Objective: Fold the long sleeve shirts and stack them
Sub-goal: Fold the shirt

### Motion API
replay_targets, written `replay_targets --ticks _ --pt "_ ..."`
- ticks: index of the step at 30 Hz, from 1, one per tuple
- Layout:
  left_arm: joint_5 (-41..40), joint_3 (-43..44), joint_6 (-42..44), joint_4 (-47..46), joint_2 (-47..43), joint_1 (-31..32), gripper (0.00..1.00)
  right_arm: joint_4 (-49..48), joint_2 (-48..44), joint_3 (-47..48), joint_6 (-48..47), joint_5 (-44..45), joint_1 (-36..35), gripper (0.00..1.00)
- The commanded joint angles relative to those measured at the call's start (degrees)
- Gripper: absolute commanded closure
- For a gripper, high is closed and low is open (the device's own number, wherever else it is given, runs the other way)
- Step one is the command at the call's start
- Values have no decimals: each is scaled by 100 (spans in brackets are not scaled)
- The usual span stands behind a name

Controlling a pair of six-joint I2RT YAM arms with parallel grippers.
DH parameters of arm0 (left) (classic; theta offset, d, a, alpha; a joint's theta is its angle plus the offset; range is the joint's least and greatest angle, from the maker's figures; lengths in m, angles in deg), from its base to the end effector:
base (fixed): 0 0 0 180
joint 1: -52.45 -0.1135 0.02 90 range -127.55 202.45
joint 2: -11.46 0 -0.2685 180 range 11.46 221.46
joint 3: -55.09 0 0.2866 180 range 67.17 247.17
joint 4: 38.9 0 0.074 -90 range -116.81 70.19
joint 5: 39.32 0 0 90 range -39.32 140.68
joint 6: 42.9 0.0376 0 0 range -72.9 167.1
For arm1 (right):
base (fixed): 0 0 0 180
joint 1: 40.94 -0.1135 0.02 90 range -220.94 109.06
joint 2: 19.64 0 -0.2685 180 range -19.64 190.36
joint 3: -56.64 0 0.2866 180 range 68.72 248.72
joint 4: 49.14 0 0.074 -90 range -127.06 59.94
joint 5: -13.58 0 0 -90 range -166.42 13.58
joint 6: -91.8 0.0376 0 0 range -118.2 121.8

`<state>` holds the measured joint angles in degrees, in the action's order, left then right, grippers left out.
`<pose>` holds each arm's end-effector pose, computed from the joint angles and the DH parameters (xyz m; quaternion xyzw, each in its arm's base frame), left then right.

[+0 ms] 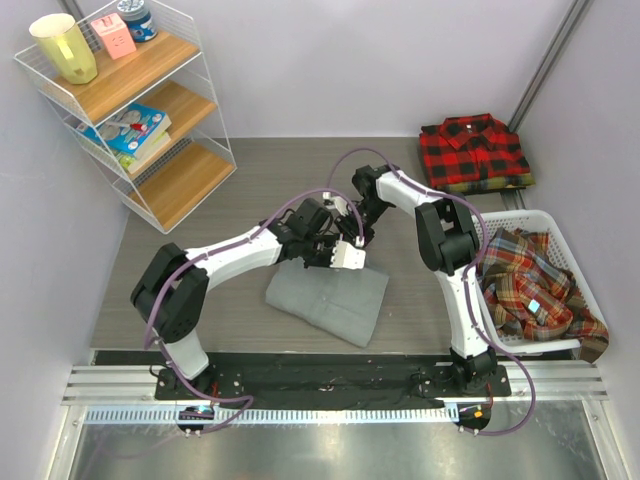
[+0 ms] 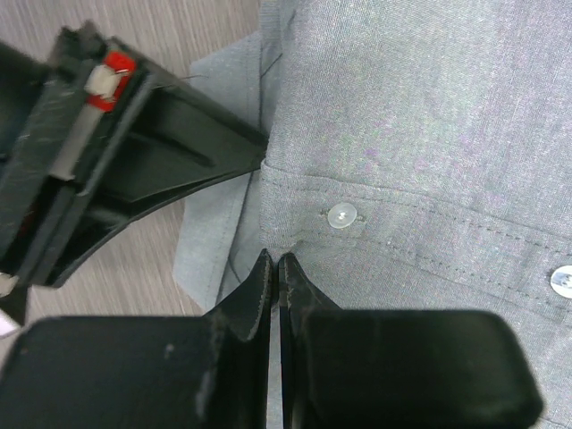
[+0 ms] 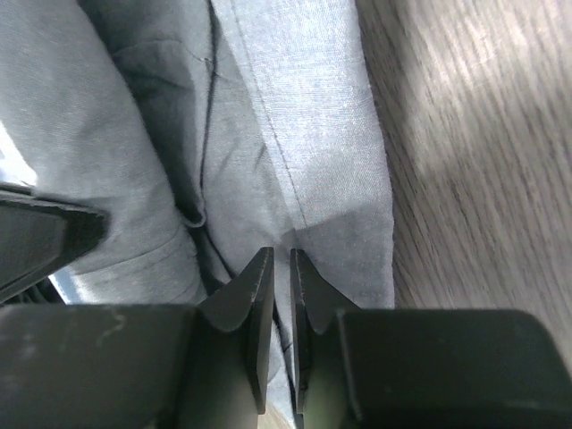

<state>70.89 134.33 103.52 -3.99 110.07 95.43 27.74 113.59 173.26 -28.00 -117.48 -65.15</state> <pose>0.2797 -0.2784 0.1952 0.7495 0.5650 -0.1305 0.3194 0.4206 0.2162 0.1250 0.4155 -0.8388 -0.3515 0.0114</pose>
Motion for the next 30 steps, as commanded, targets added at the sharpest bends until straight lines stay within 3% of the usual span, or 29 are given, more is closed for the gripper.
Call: replay_targets --ticks 1,4,9,15,30 --pt "360 -79 97 46 -315 -27 98 410 -34 785 -70 -68 135 80" --pt "405 -492 88 46 -395 52 98 850 -174 1209 -113 -323 223 74" --pt "440 -1142 246 -156 -667 202 97 1350 -385 894 -297 -859 136 71" --pt "493 -1196 167 -130 -764 263 97 1527 18 463 -491 -1387 -163 75" --pt "388 -863 44 -173 -949 211 97 1554 1196 612 -799 -1396 -374 77"
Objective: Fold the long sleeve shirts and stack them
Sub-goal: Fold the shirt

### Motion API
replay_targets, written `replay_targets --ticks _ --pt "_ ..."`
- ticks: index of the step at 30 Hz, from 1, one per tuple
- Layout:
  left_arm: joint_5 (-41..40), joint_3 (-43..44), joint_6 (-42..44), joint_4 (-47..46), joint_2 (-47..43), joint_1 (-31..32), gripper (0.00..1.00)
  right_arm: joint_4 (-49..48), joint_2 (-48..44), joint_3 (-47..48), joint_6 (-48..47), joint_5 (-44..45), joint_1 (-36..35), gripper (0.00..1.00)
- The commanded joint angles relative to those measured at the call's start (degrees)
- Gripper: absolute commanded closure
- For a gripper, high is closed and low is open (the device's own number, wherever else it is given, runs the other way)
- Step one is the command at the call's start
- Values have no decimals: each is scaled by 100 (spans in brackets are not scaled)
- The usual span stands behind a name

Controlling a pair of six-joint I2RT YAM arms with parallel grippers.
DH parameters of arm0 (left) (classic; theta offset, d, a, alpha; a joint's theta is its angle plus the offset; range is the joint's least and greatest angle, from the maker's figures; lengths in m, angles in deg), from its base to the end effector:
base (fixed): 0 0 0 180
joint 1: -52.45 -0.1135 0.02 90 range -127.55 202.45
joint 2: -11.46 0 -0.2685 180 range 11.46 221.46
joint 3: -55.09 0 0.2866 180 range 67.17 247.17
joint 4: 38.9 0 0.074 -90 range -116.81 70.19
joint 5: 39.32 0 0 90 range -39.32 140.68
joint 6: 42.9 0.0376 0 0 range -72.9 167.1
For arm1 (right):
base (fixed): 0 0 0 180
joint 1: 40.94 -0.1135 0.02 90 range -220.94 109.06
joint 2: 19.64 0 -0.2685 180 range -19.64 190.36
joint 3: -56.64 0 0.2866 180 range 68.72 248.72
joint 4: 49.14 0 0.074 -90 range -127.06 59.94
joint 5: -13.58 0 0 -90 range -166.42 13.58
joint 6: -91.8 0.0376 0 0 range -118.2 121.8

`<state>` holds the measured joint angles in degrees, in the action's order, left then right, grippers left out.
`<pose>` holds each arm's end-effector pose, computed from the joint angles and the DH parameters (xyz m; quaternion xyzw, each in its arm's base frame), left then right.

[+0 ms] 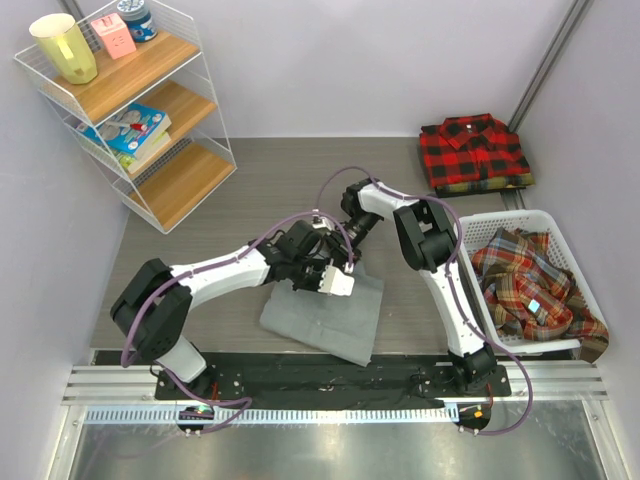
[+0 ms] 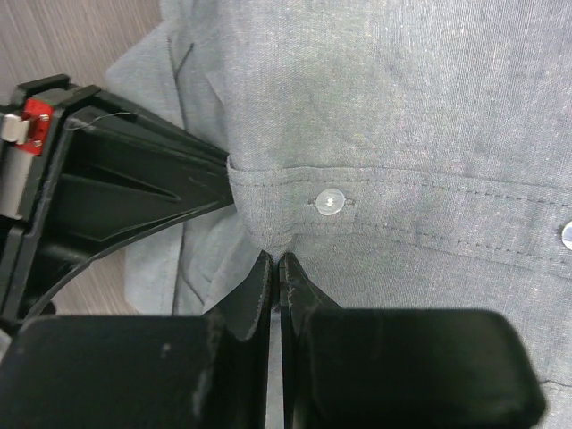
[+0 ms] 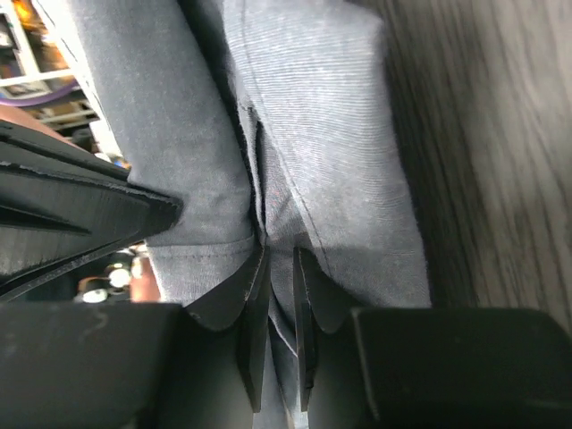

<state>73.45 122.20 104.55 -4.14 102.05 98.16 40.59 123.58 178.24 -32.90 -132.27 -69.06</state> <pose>0.2290 -0.2556 0.1754 0.7723 0.5436 -0.1614 0.2863 0.3971 0.2475 0.0801 0.3785 -0.7862 -0.4688 0.1370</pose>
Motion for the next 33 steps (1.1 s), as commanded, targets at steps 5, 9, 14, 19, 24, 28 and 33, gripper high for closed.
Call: replay_targets --ticks 5,9,14,19,24,28,33 --pt "132 728 64 -228 20 -229 97 312 295 123 -432 110 17 78" --pt "167 1027 222 -237 266 -370 97 382 312 140 -511 75 17 78" --pt "193 1203 337 -273 477 -414 98 506 303 167 -626 75 17 78" --pt "88 1081 363 -290 443 -440 96 576 216 395 -547 162 61 76" --pt "-18 1194 179 -36 197 -589 79 655 -48 920 -397 636 70 69" --pt "26 1546 -233 579 -49 -809 62 690 -215 1615 -240 1433 140 61" --pt "404 1880 -1112 1510 -252 -1344 50 664 -338 2485 -169 2227 316 52"
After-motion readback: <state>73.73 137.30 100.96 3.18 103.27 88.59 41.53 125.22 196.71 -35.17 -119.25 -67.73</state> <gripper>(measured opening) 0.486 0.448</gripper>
